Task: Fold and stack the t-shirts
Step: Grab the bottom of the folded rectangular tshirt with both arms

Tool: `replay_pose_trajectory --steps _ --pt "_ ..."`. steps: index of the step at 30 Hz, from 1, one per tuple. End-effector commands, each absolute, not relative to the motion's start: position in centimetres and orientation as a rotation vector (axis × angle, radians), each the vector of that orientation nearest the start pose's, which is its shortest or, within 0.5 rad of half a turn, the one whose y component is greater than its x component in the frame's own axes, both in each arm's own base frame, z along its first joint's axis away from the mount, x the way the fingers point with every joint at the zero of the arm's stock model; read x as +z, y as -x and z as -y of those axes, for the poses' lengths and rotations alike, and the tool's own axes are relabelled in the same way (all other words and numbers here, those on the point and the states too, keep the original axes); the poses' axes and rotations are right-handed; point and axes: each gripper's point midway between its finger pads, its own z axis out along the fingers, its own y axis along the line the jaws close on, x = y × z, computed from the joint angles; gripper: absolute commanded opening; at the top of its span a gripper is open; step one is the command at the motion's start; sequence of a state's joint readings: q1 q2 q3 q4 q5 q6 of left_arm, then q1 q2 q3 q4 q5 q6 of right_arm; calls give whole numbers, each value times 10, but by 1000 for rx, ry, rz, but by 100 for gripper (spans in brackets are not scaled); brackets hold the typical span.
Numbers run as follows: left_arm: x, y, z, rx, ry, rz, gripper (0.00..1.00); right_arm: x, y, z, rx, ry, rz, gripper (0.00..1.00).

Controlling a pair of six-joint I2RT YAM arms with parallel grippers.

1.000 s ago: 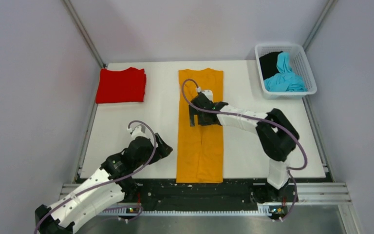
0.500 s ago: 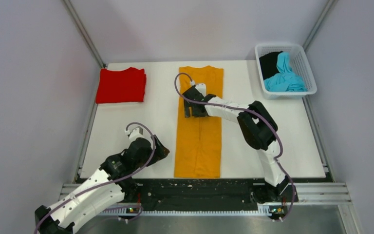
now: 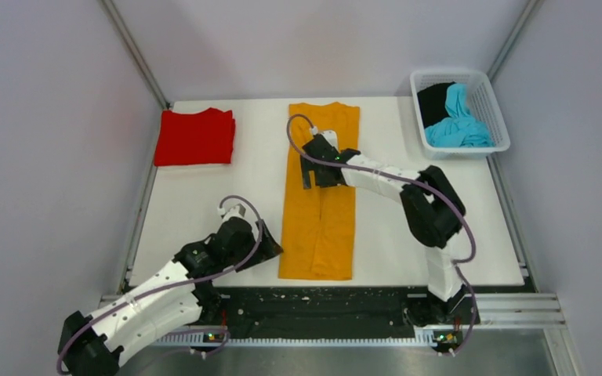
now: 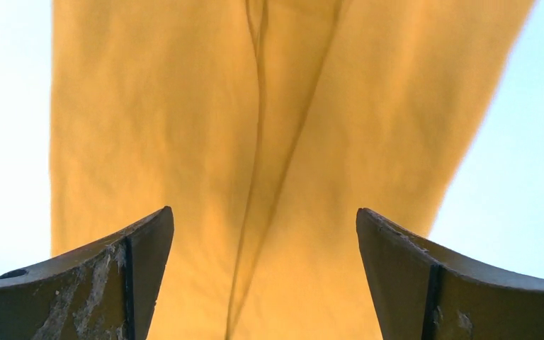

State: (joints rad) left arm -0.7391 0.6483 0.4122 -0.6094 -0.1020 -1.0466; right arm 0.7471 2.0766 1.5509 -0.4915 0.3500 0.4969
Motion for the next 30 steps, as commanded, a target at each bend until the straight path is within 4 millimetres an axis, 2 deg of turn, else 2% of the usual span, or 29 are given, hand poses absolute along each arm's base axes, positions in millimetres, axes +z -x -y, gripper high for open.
replay_pose_trajectory --steps 1,3,6,8,11,14,16,20,24,30 --pt "60 -138 187 -803 330 -2584 91 137 -354 -303 267 172 -2338 99" --pt "55 -136 191 -799 311 -2618 88 139 -328 -295 340 162 -2349 99" --pt "47 -135 191 -783 292 -2639 82 125 -286 -273 414 145 -2408 99" --pt "41 -132 192 -778 282 -2666 77 109 -255 -260 467 134 -2468 99" --pt "33 -122 197 -790 251 -2717 68 91 -212 -252 570 106 -2548 99" --pt "24 -108 199 -777 202 -2776 63 80 -183 -255 652 63 -2593 99" --pt "17 -102 193 -724 200 -2806 62 74 -171 -255 666 62 -2610 98" --pt "12 -96 192 -705 195 -2835 51 66 -156 -252 664 82 -2640 97" --pt "11 -95 193 -694 187 -2831 38 64 -144 -254 663 121 -2658 94" --pt "10 -96 188 -649 194 -2831 25 54 -128 -252 614 162 -2708 92"
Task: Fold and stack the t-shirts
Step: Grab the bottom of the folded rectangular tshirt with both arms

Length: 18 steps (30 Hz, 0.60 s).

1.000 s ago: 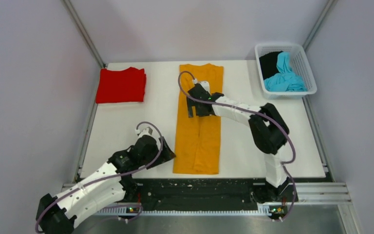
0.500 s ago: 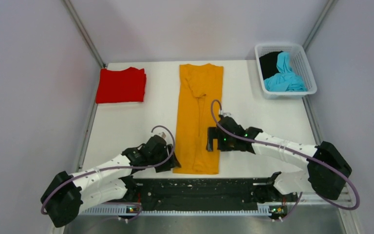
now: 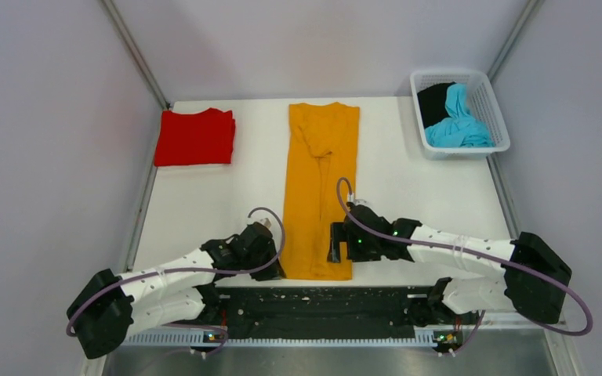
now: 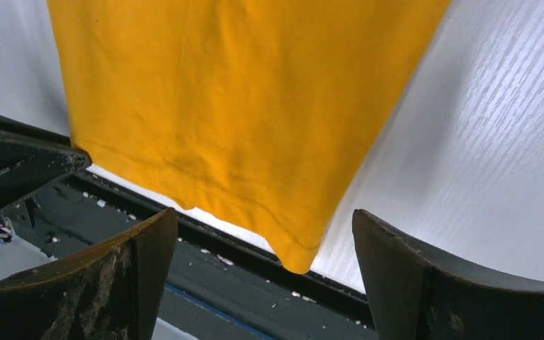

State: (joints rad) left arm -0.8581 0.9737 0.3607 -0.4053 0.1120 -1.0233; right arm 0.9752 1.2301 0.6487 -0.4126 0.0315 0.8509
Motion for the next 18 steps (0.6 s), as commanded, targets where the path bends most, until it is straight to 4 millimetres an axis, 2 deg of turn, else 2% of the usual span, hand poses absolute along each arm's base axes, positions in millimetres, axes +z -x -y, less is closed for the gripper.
replay_pose_trajectory --steps 1,6,10,13,18 --pt "9 -97 188 -647 198 -2829 23 52 -125 -251 603 171 -2717 90" --pt "9 -99 191 -652 204 -2823 14 42 -112 -247 585 212 -2755 77" --pt "9 -100 193 -656 200 -2823 0 32 -107 -243 561 219 -2787 69" --pt "8 -100 195 -662 194 -2824 0 26 -107 -246 566 219 -2790 65" --pt "7 -98 194 -658 211 -2829 0 19 -103 -249 567 222 -2808 48"
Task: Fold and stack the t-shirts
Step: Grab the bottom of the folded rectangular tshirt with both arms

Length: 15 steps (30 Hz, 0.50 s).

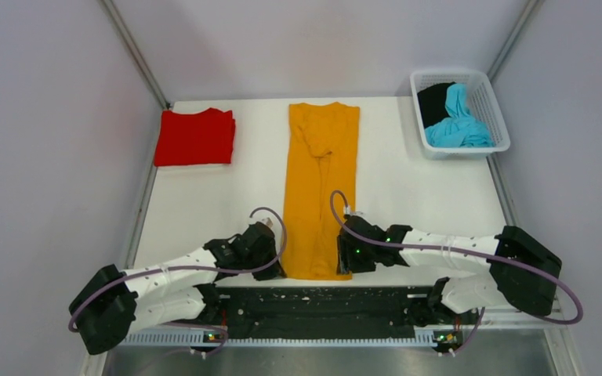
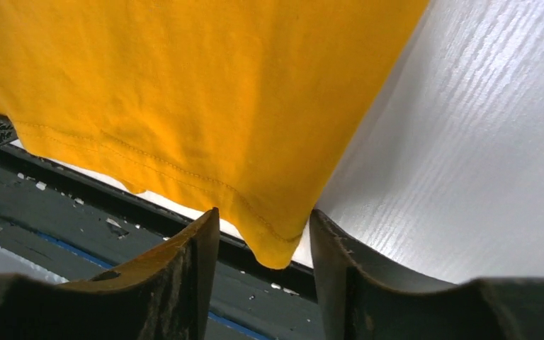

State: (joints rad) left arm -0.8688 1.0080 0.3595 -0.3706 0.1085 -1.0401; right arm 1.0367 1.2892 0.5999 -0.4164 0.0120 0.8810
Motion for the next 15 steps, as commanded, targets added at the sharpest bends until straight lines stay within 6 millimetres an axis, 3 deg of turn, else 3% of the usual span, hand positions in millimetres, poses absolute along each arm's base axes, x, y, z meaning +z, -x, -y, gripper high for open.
replay_pose_trajectory --steps 1,3,7,12,15 --pt "7 -98 194 -661 214 -2829 0 17 -102 -248 561 217 -2813 45" --pt "7 -98 191 -654 232 -2821 0 14 -99 -242 546 202 -2828 34" --pt "7 -96 183 -626 267 -2812 0 11 -91 -229 530 184 -2844 2" --pt "10 -90 181 -669 292 -2802 0 13 -85 -219 529 206 -2840 0" --pt "19 -89 190 -761 266 -2776 0 20 -80 -226 619 245 -2834 0"
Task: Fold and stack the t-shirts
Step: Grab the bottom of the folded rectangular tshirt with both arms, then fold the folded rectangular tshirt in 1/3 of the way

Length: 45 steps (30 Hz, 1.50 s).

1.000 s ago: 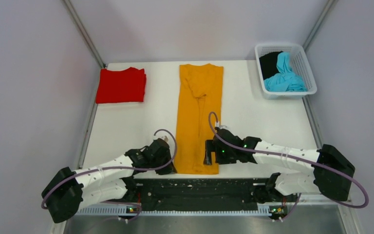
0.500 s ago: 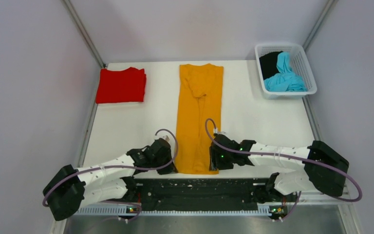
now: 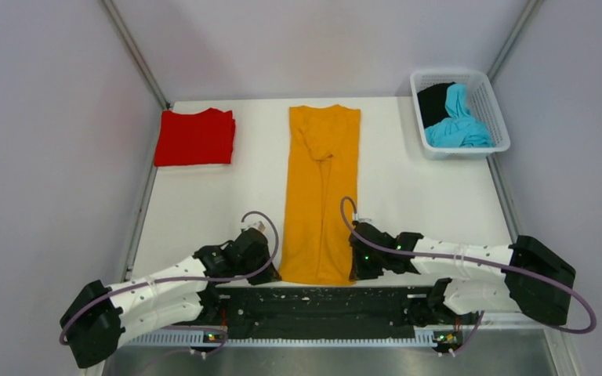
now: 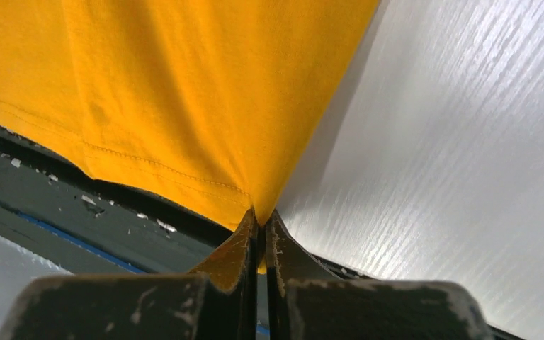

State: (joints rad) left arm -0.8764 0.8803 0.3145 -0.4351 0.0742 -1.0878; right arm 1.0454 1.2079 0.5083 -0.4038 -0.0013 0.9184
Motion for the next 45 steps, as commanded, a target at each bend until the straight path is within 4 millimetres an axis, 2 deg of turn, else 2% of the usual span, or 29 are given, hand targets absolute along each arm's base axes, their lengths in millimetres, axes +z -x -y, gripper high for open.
replay_pose_trajectory --steps 1,7,11,14,17,19,23,31,35,40,45 --pt "22 -89 193 -791 249 -2767 0 22 -79 -229 651 255 -2829 0" --pt "42 -90 213 -930 201 -2721 0 33 -78 -238 741 276 -2797 0" --pt "74 -99 230 -1044 176 -2630 0 48 -85 -245 769 255 -2749 0" --pt "99 -116 236 -1051 152 -2531 0 64 -101 -244 714 227 -2701 0" --pt "117 -141 246 -1030 121 -2416 0 83 -125 -246 695 189 -2636 0" --pt "128 -165 252 -969 90 -2344 0 95 -142 -247 697 173 -2597 0" --pt "144 -210 258 -841 88 -2312 0 116 -180 -244 680 130 -2530 0" --pt "167 -301 252 -732 86 -2280 0 126 -266 -233 584 -3 -2479 0" --pt "170 -333 252 -743 62 -2281 0 128 -296 -233 589 -35 -2480 0" --pt "163 -373 246 -724 59 -2316 0 125 -331 -230 570 -78 -2489 0" --pt "154 -401 247 -772 27 -2375 0 120 -363 -223 547 -128 -2491 0"
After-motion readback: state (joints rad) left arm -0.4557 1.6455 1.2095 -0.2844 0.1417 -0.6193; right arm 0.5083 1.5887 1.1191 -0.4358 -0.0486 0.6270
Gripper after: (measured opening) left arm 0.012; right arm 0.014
